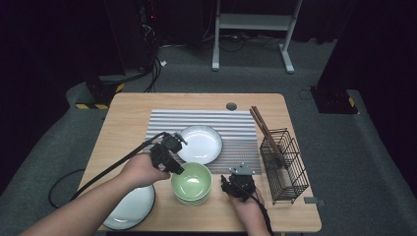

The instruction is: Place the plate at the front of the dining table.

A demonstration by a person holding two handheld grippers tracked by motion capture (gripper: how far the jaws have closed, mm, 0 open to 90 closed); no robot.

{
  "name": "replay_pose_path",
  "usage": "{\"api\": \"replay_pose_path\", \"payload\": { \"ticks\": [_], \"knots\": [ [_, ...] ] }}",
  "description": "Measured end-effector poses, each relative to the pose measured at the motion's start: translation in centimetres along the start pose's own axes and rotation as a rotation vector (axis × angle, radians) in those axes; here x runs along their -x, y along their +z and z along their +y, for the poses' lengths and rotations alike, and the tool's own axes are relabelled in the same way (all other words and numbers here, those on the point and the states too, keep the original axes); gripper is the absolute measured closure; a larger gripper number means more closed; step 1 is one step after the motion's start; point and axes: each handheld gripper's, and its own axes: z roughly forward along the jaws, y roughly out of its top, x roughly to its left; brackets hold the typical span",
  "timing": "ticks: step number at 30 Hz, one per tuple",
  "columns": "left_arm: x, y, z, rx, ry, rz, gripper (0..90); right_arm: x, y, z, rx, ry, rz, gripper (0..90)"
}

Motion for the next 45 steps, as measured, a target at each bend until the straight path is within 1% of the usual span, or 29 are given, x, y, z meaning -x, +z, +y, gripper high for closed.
{"api": "replay_pose_path", "payload": {
  "ticks": [2, 3, 4, 5, 9, 10, 11, 13, 15, 21, 23, 25, 29, 31, 35, 37, 40, 42, 45],
  "knots": [
    [0.0, 0.2, 0.1, -0.007, 0.004, 0.005, 58.8, 0.0, 0.0, 0.0, 0.000, 0.000, 0.000, 38.4],
    [-0.1, 0.4, 0.1, -0.004, 0.010, 0.010, 62.7, 0.0, 0.0, 0.0, -0.001, 0.002, 0.002, 38.4],
    [-0.1, 0.4, 0.1, -0.004, 0.010, 0.010, 64.2, 0.0, 0.0, 0.0, -0.001, 0.002, 0.002, 38.4],
    [-0.1, 0.5, 0.1, -0.001, 0.010, 0.007, 64.2, 0.0, 0.0, 0.0, -0.002, 0.002, 0.002, 38.4],
    [0.1, 0.6, 0.2, 0.018, 0.023, -0.009, 72.8, 0.0, 0.0, 0.0, -0.001, 0.003, 0.003, 38.4],
    [0.2, 0.7, 0.2, 0.020, 0.028, -0.008, 74.3, 0.0, 0.0, 0.0, -0.001, 0.002, 0.003, 38.4],
    [0.4, 0.8, 0.1, 0.021, 0.032, -0.006, 77.9, 0.0, 0.0, 0.0, 0.000, 0.001, 0.003, 38.4],
    [0.4, 0.8, 0.1, 0.023, 0.037, 0.000, 79.1, 0.0, 0.0, 0.0, 0.000, 0.001, 0.003, 38.3],
    [0.4, 0.9, 0.1, 0.020, 0.039, 0.008, 83.6, 0.0, 0.0, 0.0, 0.000, 0.003, 0.003, 38.4],
    [0.4, 0.8, 0.1, 0.028, 0.044, 0.011, 84.4, 0.0, 0.0, 0.0, -0.001, 0.001, 0.002, 38.3],
    [0.4, 0.8, 0.1, 0.029, 0.054, 0.013, 84.4, 0.0, 0.0, 0.0, -0.001, 0.000, 0.002, 38.3],
    [0.4, 0.8, 0.1, 0.030, 0.047, 0.006, 84.7, 0.0, 0.0, 0.0, -0.001, 0.001, 0.002, 38.3],
    [0.4, 0.6, 0.1, 0.038, 0.045, 0.005, 85.6, 0.0, 0.0, 0.0, -0.001, 0.001, 0.002, 38.3],
    [0.5, 0.3, 0.1, 0.044, 0.050, 0.004, 86.3, 0.0, 0.0, 0.0, -0.001, 0.001, 0.002, 38.3],
    [1.1, -0.2, 0.3, 0.048, 0.080, 0.038, 86.5, 0.0, 0.0, 0.0, 0.000, 0.001, 0.002, 38.3],
    [1.2, -0.7, 0.5, 0.048, 0.092, 0.039, 86.6, 0.0, 0.0, 0.0, -0.001, 0.002, 0.002, 38.4],
    [1.3, -0.8, 0.5, 0.046, 0.098, 0.042, 86.6, 0.0, 0.0, 0.0, -0.001, 0.002, 0.002, 38.4],
    [1.4, -0.8, 0.6, 0.048, 0.098, 0.050, 86.6, 0.0, 0.0, 0.0, -0.001, 0.001, 0.003, 38.3],
    [1.4, -0.8, 0.6, 0.047, 0.093, 0.049, 86.3, 0.0, 0.0, 0.0, -0.002, 0.000, 0.003, 38.3]
  ]
}}
